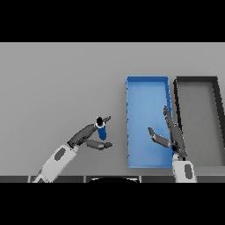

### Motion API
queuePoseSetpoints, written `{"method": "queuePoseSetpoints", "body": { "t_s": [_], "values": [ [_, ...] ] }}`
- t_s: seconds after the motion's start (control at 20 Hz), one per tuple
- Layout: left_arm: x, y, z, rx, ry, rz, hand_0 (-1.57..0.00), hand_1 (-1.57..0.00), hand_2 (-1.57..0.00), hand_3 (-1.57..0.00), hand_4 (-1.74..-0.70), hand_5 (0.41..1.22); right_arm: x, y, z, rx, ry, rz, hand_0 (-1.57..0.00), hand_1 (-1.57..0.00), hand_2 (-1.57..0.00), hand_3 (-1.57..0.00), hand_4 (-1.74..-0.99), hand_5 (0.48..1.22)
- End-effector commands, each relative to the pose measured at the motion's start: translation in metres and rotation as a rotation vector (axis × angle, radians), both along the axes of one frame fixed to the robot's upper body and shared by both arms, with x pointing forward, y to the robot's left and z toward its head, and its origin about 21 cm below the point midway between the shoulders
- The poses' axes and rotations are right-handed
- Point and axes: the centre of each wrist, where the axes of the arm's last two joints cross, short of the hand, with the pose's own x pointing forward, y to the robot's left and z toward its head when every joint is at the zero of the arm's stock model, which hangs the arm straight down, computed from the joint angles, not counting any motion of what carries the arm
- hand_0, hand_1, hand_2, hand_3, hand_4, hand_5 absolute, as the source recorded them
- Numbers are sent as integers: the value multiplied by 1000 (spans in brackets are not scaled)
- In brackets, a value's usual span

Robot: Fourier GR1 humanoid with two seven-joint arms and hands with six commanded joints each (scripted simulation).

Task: Pick up the blue pipe and place it into the blue bin.

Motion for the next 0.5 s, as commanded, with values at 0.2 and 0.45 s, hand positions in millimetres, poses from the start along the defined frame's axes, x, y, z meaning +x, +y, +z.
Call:
{"method": "queuePoseSetpoints", "body": {
  "t_s": [0.2, 0.45],
  "values": [
    [10, -15, -5, -156, 35, 14, -17, -160, -290, -255, -1208, 607, 4, 2, 3, 7, 2, 2, 1, 1, 1, 1, -1261, 600],
    [0, -26, -14, -228, 61, 63, -993, -1070, -1124, -1102, -1532, 1020, 8, -1, 0, 3, 7, -7, 1, 1, 1, 1, -1262, 611]
  ]
}}
